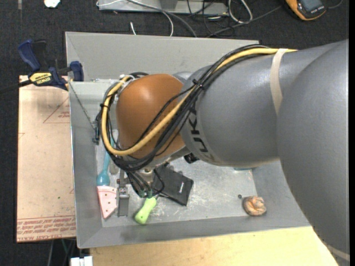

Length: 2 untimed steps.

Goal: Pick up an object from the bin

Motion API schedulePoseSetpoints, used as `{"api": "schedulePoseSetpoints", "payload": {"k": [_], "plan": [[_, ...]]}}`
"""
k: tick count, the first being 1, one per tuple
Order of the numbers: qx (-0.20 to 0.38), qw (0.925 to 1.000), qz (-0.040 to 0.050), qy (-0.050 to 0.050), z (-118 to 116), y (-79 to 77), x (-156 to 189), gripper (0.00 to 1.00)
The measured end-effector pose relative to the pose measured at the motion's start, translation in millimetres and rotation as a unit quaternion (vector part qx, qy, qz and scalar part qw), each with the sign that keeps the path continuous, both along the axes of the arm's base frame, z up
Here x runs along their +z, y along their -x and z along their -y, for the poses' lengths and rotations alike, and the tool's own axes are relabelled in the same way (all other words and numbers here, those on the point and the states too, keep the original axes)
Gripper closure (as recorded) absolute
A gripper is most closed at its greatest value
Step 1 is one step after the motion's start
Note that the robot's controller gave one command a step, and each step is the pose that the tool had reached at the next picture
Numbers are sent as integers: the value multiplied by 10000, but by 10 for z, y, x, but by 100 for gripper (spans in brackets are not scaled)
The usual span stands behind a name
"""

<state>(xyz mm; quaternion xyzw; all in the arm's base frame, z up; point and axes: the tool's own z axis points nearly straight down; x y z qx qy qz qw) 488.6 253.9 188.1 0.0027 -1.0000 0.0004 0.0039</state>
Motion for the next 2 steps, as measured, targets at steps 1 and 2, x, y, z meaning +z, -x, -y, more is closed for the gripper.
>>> {"api": "schedulePoseSetpoints", "payload": {"k": [1,2], "plan": [[-27,10000,37,-10,15,-23,44,0],[-469,9989,21,-6,490,31,-75,0]]}}
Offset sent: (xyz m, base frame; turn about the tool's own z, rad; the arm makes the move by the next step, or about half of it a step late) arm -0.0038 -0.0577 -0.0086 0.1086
